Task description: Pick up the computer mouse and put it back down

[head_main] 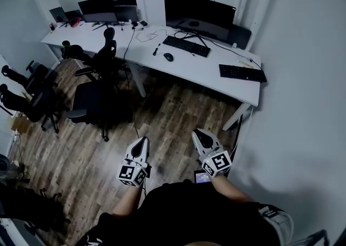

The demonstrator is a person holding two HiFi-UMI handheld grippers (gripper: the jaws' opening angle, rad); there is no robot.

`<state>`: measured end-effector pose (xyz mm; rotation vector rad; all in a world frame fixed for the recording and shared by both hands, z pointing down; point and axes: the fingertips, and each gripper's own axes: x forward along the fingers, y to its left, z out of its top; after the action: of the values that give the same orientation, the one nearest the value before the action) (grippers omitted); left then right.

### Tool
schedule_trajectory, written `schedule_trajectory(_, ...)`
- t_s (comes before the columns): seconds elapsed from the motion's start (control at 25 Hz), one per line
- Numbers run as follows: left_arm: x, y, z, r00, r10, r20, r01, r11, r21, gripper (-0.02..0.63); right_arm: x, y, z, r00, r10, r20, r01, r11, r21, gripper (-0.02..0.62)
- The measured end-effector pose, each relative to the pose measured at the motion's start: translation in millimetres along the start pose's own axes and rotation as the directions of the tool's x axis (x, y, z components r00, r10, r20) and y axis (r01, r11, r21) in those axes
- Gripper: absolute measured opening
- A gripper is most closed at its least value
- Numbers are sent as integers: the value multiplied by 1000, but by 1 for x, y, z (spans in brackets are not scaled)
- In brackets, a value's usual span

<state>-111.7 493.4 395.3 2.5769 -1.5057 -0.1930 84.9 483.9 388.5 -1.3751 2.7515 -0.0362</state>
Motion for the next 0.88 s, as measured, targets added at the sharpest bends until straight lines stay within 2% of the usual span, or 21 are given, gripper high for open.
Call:
schedule_trajectory(0.08,0,-1,2,1000,10,7,-10,1000,6,-5,-2,-1,2,1000,2,11,-2,1000,7,17)
schedule_trajectory(0.12,0,0,4,1000,17,11,-17,1000,4,-5,-2,-2,4,1000,5,21,-5,1000,11,39)
schedule_trajectory(0.16,0,0,4,1000,22,16,-22,1000,1,-5,-3,-2,5,1000,7,29,-7,1000,13,80)
schedule_trajectory(0.24,-4,-3,3,999,27,24,-27,1000,0,-5,-6,-3,2,1000,6,22,-6,1000,21,233)
schedule_trajectory(0.44,-2,-17,2,999,31,28,-31,1000,3,-5,-8,-7,-6,998,47,-37,-46,998,46,244)
schedule_trajectory(0.68,6,-29,0,999,38,39,-39,999,2,-5,-19,-18,6,998,56,32,-57,998,34,242)
schedule_trajectory(0.88,17,-39,3,998,45,49,-46,999,16,-5,-24,-36,7,997,59,51,-60,998,24,242)
